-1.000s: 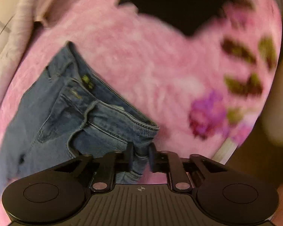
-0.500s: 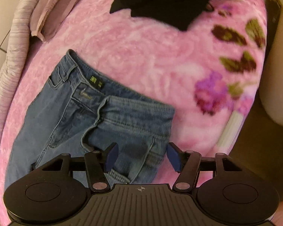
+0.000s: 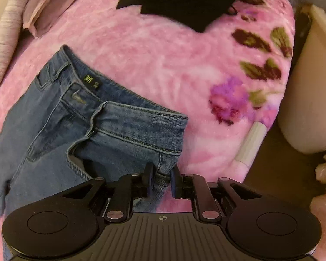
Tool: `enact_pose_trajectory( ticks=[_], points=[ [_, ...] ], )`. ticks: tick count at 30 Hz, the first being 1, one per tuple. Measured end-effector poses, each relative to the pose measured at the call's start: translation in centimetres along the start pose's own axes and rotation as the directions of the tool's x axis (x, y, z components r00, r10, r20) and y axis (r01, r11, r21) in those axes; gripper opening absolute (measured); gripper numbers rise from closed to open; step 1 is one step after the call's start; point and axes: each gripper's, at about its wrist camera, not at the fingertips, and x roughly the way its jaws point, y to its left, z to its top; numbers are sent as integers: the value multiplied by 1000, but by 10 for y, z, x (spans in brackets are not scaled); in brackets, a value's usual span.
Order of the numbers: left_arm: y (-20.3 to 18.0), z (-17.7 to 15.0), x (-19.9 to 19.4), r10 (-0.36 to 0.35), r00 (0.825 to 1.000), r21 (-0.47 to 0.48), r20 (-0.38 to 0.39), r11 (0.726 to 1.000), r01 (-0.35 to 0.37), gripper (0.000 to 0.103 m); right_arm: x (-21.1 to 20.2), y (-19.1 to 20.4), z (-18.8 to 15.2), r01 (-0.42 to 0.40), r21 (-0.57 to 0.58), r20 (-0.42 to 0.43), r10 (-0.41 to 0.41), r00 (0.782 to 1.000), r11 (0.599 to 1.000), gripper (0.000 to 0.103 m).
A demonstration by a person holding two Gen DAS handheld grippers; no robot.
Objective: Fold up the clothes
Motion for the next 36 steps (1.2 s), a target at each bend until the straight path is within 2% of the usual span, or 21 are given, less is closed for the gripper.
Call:
enact_pose_trajectory(
  ticks=[2, 3, 4, 6, 7, 9, 11, 13, 16, 17, 18, 21, 22, 24, 26, 28, 29, 30, 31, 33, 36],
  points=[
    [3, 7, -19, 58, 996, -43, 62, 998, -55, 16, -12, 8, 2, 38, -81, 29, -36, 999, 996, 28],
    [4, 10, -28, 127, 988, -62, 88, 991, -121, 16, -19, 12, 3, 60, -124, 48, -54, 997, 990, 35],
    [4, 12, -34, 130, 986, -78, 101, 989, -123, 12, -24, 15, 1, 85, -169, 72, -73, 995, 982, 37],
    [5, 15, -47, 118, 985, -107, 125, 989, -105, 13, -33, 21, -5, 139, -255, 124, -110, 986, 957, 39],
    [-7, 15, -50, 49, 991, -44, 124, 998, -44, 13, -37, 24, -7, 166, -296, 151, -126, 980, 940, 39],
    [-34, 12, -55, -105, 989, 102, 101, 990, 95, 14, -38, 27, -12, 126, -361, 155, -74, 985, 924, 40],
    [-72, 6, -52, -225, 973, 271, 48, 941, 204, 15, -37, 32, -16, 80, -418, 146, -19, 989, 905, 40],
    [-97, 0, -45, -309, 951, 332, 30, 900, 282, 15, -34, 45, -20, 69, -485, 161, 11, 987, 872, 40],
    [-115, -2, -26, -383, 924, 348, 13, 868, 355, 15, -28, 66, -22, 79, -552, 179, 25, 984, 830, 40],
    [-120, -2, -15, -387, 922, 368, -3, 857, 361, 15, -27, 71, -22, 71, -562, 179, 38, 983, 824, 40],
    [-125, -1, -4, -387, 922, 389, -20, 846, 364, 14, -26, 76, -22, 61, -568, 177, 50, 983, 821, 40],
    [-138, 1, 5, -407, 912, 527, 49, 786, 323, 15, -18, 88, -22, 49, -578, 164, 56, 985, 815, 40],
    [-139, 8, 9, -396, 915, 541, 72, 786, 298, 15, -15, 92, -23, 50, -579, 159, 53, 986, 814, 40],
    [-130, 24, 21, -354, 928, 507, 115, 824, 251, 16, -9, 97, -25, 47, -573, 145, 45, 988, 818, 40],
    [-106, 42, 39, -256, 956, 442, 144, 881, 169, 17, -1, 102, -27, 61, -563, 133, 18, 991, 824, 40],
    [-80, 60, 58, -150, 975, 371, 165, 925, 80, 17, 4, 105, -29, 68, -550, 124, 0, 992, 833, 40],
    [-71, 68, 59, -118, 980, 342, 162, 938, 57, 9, 5, 106, -29, 76, -542, 125, -10, 992, 837, 40],
    [-65, 74, 55, -92, 984, 328, 154, 944, 37, 5, 4, 107, -30, 84, -535, 130, -16, 991, 841, 40],
    [-58, 79, 46, -96, 984, 313, 150, 949, 44, 5, 2, 108, -30, 85, -528, 138, -13, 990, 845, 40],
    [-56, 73, 20, -187, 972, 304, 145, 943, 136, 6, -5, 110, -34, 69, -524, 146, 10, 989, 849, 40],
    [-65, 52, -11, -310, 944, 328, 111, 908, 260, 10, -12, 116, -49, 45, -561, 136, 38, 990, 827, 40]
  ],
)
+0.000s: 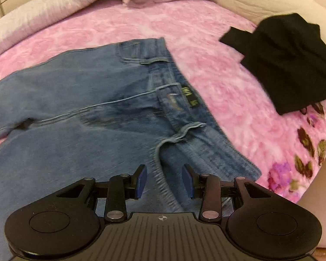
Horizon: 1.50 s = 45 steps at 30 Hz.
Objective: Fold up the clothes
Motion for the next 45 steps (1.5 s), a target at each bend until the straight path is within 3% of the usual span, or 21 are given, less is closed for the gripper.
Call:
enact_pose_trajectory(
  ticks=[2, 4, 6, 9, 11, 14, 19, 25, 28, 38, 45],
  points=[
    [-19, -20, 0, -42, 997, 22, -66, 999, 43, 15, -2, 9, -9, -21, -39, -1, 21, 1000, 999, 40],
    [-29, -44, 11, 14, 985, 26, -172, 1000, -10, 15, 3, 13, -20, -25, -60, -25, 24, 999, 998, 40],
    [-27, -53, 1, 46, 986, -64, -162, 996, -57, 15, 7, 5, -30, -34, -49, -40, 32, 999, 998, 40],
    [-35, -46, -16, 91, 953, -86, -288, 989, -120, 17, 1, -7, -37, -46, -25, -74, 44, 996, 999, 40],
    [-49, -45, -41, 76, 936, -59, -343, 993, -103, 19, -7, -14, -38, -52, -9, -103, 51, 993, 999, 40],
    [-80, -47, -94, 30, 938, -33, -344, 998, -44, 28, -33, -18, -42, -96, 2, -144, 95, 985, 995, 40],
    [-133, -55, -172, -39, 935, -7, -352, 999, 39, 29, -82, -21, -48, -214, -37, -186, 204, 961, 976, 40],
    [-186, -72, -263, -87, 946, 44, -311, 993, 106, 33, -153, -29, -58, -246, -212, -211, 201, 957, 946, 40],
    [-203, -78, -304, -115, 951, 48, -288, 990, 135, 33, -185, -49, -64, -264, -235, -184, 224, 957, 935, 40],
    [-214, -81, -399, -127, 971, 69, -200, 987, 143, 37, -262, -73, -74, -295, -317, -159, 256, 953, 901, 42],
    [-204, -88, -431, -122, 978, 62, -171, 989, 134, 39, -292, -73, -88, -320, -333, -154, 283, 947, 887, 58]
  ],
)
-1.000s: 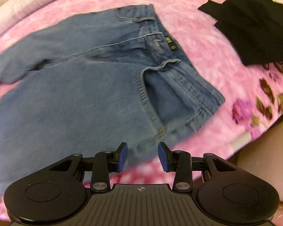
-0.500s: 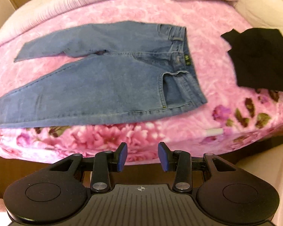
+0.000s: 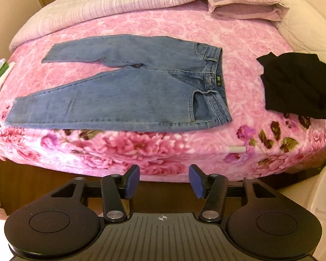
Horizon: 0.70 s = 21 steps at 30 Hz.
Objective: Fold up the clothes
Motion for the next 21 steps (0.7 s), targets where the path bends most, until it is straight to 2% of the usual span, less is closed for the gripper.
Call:
enact_pose_trajectory(
  ticks=[4, 14, 21],
  points=[
    [5, -9, -8, 9, 1000, 2, 1, 1000, -9, 40, -10, 6, -7, -1, -12, 9, 1, 1000, 1000, 64],
    [6, -26, -25, 32, 999, 34, 15, 999, -33, 44, -24, 14, -19, -12, -30, 30, 13, 999, 999, 71],
    [8, -33, -32, 39, 999, 40, 20, 998, -40, 44, -28, 20, -24, -24, -52, 39, 26, 999, 998, 81]
  ],
)
